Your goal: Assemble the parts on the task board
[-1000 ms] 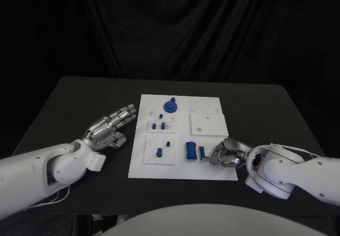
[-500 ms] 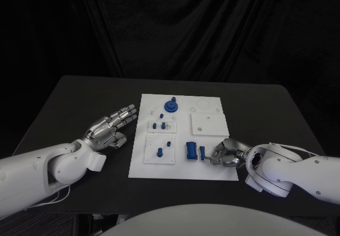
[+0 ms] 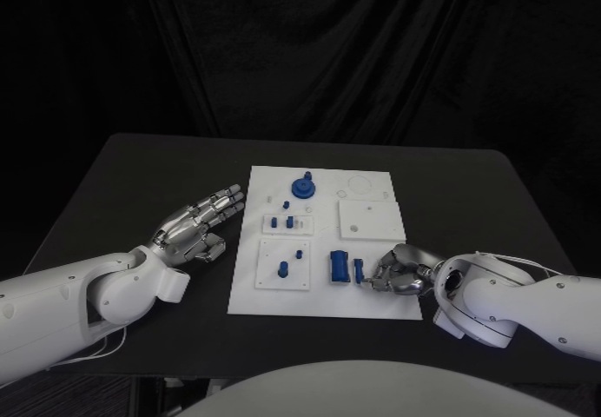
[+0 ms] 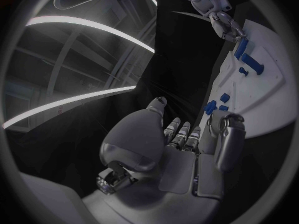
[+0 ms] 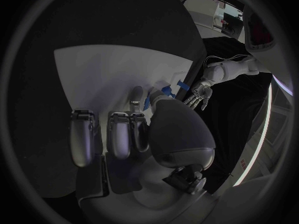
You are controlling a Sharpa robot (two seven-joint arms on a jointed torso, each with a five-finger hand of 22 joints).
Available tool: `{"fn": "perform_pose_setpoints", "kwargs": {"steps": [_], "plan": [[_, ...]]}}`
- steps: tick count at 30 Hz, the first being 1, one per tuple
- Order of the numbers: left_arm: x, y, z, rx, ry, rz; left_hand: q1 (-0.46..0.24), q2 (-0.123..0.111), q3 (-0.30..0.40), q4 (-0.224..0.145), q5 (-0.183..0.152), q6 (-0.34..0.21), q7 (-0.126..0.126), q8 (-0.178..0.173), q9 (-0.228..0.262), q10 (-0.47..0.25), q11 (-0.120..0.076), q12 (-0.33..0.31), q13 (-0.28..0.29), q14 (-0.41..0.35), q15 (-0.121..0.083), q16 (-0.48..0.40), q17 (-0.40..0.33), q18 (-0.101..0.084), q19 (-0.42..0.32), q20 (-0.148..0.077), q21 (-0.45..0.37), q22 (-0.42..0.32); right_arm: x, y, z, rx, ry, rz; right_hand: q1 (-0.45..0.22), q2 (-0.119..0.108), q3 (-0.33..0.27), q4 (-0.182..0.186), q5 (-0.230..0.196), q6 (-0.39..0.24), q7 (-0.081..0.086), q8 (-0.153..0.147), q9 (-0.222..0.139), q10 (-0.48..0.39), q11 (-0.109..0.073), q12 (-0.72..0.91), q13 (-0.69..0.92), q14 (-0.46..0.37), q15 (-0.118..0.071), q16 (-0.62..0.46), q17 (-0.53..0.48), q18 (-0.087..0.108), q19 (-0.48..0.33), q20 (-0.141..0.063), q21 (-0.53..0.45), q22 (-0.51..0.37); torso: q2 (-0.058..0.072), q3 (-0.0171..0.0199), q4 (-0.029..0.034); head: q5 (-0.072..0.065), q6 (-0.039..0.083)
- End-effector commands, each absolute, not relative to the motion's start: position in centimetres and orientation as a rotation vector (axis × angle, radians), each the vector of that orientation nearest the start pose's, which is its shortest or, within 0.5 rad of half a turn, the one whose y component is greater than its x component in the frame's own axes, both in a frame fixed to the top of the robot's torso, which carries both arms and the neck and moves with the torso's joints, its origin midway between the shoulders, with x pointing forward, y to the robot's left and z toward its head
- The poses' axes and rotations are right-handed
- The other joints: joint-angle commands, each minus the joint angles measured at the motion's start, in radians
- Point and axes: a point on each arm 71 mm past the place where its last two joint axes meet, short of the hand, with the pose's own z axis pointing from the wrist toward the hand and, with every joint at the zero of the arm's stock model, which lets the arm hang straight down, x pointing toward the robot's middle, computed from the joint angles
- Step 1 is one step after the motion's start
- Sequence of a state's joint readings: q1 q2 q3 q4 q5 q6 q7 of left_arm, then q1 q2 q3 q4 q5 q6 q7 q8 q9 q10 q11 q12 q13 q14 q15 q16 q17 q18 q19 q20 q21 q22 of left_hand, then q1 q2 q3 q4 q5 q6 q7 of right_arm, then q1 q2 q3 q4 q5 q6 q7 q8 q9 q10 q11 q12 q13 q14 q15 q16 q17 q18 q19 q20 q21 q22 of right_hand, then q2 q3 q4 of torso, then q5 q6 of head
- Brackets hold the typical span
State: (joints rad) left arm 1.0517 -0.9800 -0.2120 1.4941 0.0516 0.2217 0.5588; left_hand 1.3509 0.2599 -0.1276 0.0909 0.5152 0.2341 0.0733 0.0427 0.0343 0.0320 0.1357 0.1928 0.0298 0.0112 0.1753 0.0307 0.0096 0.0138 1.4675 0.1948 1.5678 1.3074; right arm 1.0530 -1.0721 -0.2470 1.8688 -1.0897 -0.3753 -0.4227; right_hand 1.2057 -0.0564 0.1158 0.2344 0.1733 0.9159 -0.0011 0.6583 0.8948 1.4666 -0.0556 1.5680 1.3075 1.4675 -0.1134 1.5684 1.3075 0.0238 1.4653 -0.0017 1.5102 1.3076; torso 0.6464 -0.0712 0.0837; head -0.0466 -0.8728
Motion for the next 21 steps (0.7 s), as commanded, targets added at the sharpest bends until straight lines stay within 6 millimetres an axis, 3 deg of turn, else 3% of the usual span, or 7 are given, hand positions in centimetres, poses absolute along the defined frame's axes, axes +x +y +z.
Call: {"fn": "perform_pose_setpoints", "kwargs": {"steps": [1,8,15,17,18,19,21], "plan": [[41.2,26.5,-28.4,-1.252,1.564,-1.91,-0.006,-0.003,0.005,-0.002,0.004,0.009,0.002,0.007,0.002,-0.001,0.004,0.007,0.001,0.0,0.006,0.004,0.001,-0.014,0.103,0.006,0.003,0.263,34.1,-23.6,-29.3,0.433,2.161,0.587,-0.013,-0.005,-0.009,0.007,-0.013,0.007,0.002,0.005,0.002,0.104,-0.009,0.003,0.263,0.101,-0.005,-0.001,0.251,-0.004,0.073,-0.004,-0.002,0.237,0.0,0.001,-0.0006,0.005,0.0],[40.6,26.2,-27.8,-1.239,1.527,-1.911,-0.014,-0.004,0.004,0.003,0.004,0.025,0.014,0.014,0.004,0.002,0.005,0.018,0.003,-0.001,-0.001,0.005,0.001,-0.014,0.103,0.001,0.003,0.263,35.5,-24.3,-26.6,0.461,1.961,0.693,-0.058,-0.01,-0.037,0.057,-0.008,0.009,0.003,-0.002,-0.003,0.104,-0.007,0.003,0.263,0.083,-0.004,-0.027,0.167,0.009,0.049,-0.002,-0.047,0.219,-0.005,0.0014,-0.0031,0.019,0.0],[41.2,25.7,-26.1,-1.198,1.486,-1.929,-0.029,0.002,-0.001,0.022,0.002,0.034,0.033,0.018,0.005,0.004,-0.001,0.026,0.003,-0.002,-0.013,0.003,0.0,-0.014,0.103,-0.014,0.003,0.263,38.1,-24.0,-23.7,0.517,1.755,0.875,-0.132,0.033,-0.041,0.058,0.064,-0.017,0.038,-0.119,-0.126,0.028,0.026,-0.072,0.183,-0.027,0.027,-0.201,-0.181,0.079,-0.121,0.027,-0.368,0.089,-0.028,0.0047,-0.0097,0.029,0.0],[41.5,25.3,-25.5,-1.183,1.474,-1.943,-0.032,0.005,-0.001,0.027,0.002,0.033,0.035,0.019,0.005,0.004,-0.001,0.028,0.003,-0.003,-0.018,0.002,0.0,-0.014,0.103,-0.02,0.003,0.263,38.5,-23.8,-23.4,0.545,1.727,0.93,-0.112,0.045,-0.031,0.058,0.087,-0.029,0.061,-0.161,-0.18,-0.148,0.055,-0.237,0.021,-0.167,0.053,-0.379,-0.447,0.127,-0.294,0.053,-0.671,-0.039,-0.038,0.0058,-0.0107,0.028,0.0],[41.6,25.2,-25.2,-1.176,1.467,-1.95,-0.032,0.007,0.0,0.03,0.002,0.031,0.028,0.018,0.004,0.004,0.003,0.028,0.003,-0.003,-0.019,0.001,0.0,-0.014,0.103,-0.023,0.003,0.263,38.7,-23.8,-23.3,0.562,1.718,0.959,-0.097,0.056,-0.021,0.048,0.096,-0.051,0.092,-0.193,-0.222,-0.391,0.081,-0.445,-0.169,-0.361,0.096,-0.589,-0.721,0.148,-0.433,0.078,-0.882,-0.135,-0.044,0.0068,-0.0122,0.028,0.0],[41.8,24.9,-25.0,-1.167,1.46,-1.96,-0.032,0.008,0.0,0.031,0.001,0.029,0.025,0.018,0.004,0.004,0.004,0.029,0.003,-0.003,-0.02,0.001,-0.001,-0.014,0.103,-0.025,0.003,0.263,38.9,-23.7,-23.3,0.585,1.712,0.995,-0.074,0.048,-0.016,0.056,0.102,-0.07,0.113,-0.213,-0.256,-0.603,0.111,-0.612,-0.322,-0.44,0.123,-0.653,-0.75,0.142,-0.489,0.106,-0.96,-0.18,-0.051,0.008,-0.0149,0.029,0.0],[42.0,24.5,-24.6,-1.153,1.445,-1.98,-0.034,0.008,-0.001,0.036,-0.001,0.03,0.019,0.018,0.004,0.004,0.004,0.03,0.003,-0.004,-0.023,-0.002,-0.001,-0.014,0.103,-0.028,0.003,0.263,39.3,-23.7,-23.3,0.62,1.71,1.043,-0.052,0.052,-0.007,0.057,0.108,-0.122,0.163,-0.248,-0.31,-0.752,0.17,-0.733,-0.42,-0.609,0.191,-0.78,-0.821,0.121,-0.606,0.156,-1.103,-0.269,-0.062,0.0102,-0.0199,0.028,0.0]]}}
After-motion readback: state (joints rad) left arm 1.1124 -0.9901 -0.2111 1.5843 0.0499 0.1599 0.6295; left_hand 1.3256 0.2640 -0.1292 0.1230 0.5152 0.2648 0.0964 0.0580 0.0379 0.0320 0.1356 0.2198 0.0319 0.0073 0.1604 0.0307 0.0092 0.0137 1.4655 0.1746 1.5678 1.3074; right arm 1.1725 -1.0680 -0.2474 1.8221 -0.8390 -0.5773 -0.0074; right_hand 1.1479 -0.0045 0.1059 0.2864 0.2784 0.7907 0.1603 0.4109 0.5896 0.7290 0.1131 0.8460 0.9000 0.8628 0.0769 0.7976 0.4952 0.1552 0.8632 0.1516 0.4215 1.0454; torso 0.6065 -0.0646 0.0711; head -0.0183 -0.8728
